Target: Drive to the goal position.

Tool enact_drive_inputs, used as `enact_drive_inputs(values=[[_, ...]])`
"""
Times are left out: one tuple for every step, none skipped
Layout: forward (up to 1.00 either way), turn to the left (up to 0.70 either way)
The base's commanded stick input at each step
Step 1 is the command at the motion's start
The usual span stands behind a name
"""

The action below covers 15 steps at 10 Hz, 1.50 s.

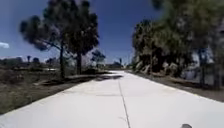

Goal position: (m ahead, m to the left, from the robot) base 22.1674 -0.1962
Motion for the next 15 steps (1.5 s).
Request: enact_drive_inputs(values=[[1.0,-0.4],[1.0,-0.4],[1.0,-0.4],[1.0,-0.4],[1.0,-0.23],[1.0,0.0],[1.0,0.0],[1.0,0.0],[1.0,0.0],[1.0,0.0],[1.0,0.0],[1.0,0.0],[1.0,0.0],[1.0,0.0],[1.0,0.0]])
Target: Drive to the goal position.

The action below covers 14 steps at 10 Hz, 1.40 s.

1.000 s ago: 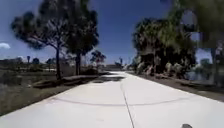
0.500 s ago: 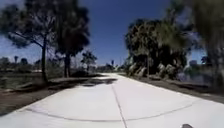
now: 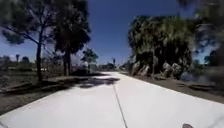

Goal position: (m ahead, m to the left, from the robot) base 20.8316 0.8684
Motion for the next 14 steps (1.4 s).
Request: enact_drive_inputs(values=[[1.0,0.0],[1.0,0.0],[1.0,0.0],[1.0,0.0],[1.0,0.0],[1.0,0.0],[1.0,0.0],[1.0,0.0],[1.0,0.0],[1.0,0.0],[1.0,0.0],[1.0,0.0],[1.0,0.0],[1.0,0.0]])
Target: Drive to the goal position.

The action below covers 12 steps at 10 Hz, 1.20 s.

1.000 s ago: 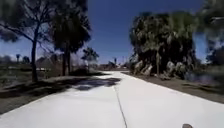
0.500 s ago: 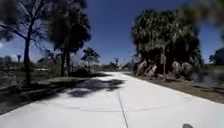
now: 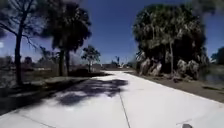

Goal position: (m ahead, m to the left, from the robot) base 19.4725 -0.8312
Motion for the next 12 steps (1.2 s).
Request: enact_drive_inputs(values=[[1.0,0.0],[1.0,0.0],[1.0,0.0],[1.0,0.0],[1.0,0.0],[1.0,0.0],[1.0,0.0],[1.0,0.0],[1.0,-0.17],[1.0,-0.4],[1.0,-0.4],[1.0,-0.4]])
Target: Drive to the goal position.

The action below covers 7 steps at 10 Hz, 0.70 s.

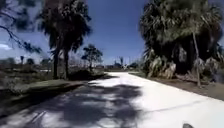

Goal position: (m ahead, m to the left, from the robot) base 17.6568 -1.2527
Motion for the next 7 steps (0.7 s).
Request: enact_drive_inputs(values=[[1.0,-0.12],[1.0,0.0],[1.0,0.0],[1.0,0.0],[1.0,0.0],[1.0,0.0],[1.0,0.0]])
